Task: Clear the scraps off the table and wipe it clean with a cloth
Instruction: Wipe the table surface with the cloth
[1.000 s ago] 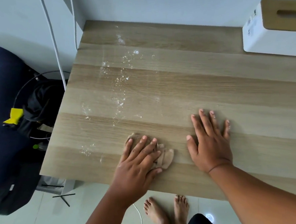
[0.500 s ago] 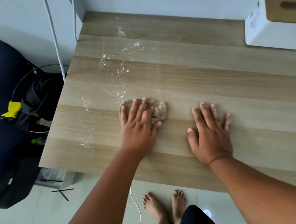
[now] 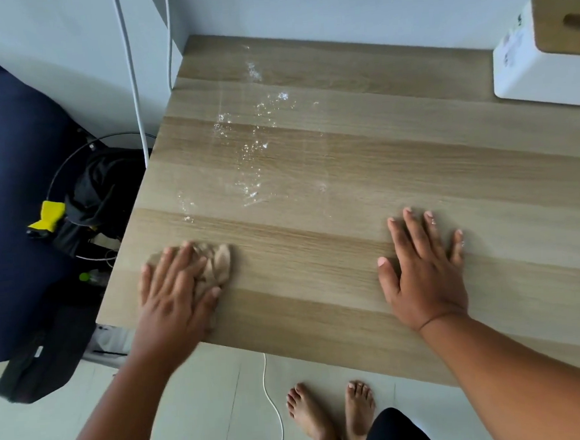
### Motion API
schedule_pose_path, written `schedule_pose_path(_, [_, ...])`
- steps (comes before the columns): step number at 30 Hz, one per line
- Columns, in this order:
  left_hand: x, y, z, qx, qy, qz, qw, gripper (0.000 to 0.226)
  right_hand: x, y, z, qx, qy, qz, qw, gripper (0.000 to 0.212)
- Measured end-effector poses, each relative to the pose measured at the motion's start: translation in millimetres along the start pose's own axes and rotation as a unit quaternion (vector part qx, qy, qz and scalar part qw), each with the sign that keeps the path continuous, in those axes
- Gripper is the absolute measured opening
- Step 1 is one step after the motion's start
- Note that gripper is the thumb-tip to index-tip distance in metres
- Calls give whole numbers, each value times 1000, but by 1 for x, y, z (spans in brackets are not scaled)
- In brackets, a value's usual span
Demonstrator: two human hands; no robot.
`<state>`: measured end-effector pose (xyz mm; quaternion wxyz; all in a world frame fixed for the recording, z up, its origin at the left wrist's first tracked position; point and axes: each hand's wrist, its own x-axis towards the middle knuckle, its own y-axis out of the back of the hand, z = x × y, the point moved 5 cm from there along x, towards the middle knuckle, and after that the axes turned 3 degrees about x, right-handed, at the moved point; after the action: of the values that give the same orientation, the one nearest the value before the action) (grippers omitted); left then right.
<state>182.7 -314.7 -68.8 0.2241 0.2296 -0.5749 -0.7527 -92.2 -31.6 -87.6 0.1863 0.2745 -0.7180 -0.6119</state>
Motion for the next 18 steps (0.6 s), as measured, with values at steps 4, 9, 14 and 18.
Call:
schedule_pose_path(4, [45,0,10,-11,137,-2,991,70,-1,-1,2,0,1,3,1000,70])
schedule_pose_path(9, [28,-12,55,-1,7,-8,1000,64,-1,-2,1,-2,-1,-1,1000,70])
schedule_pose_path(14, [-26,-9,18,-10,-80,-16,997,55,-1,0,0,-1,-1,-6,1000,71])
schedule_pose_path(18, [-21,8,-41,-1,82,0,997,60,-1,1,-1,3,0,-1,1000,71])
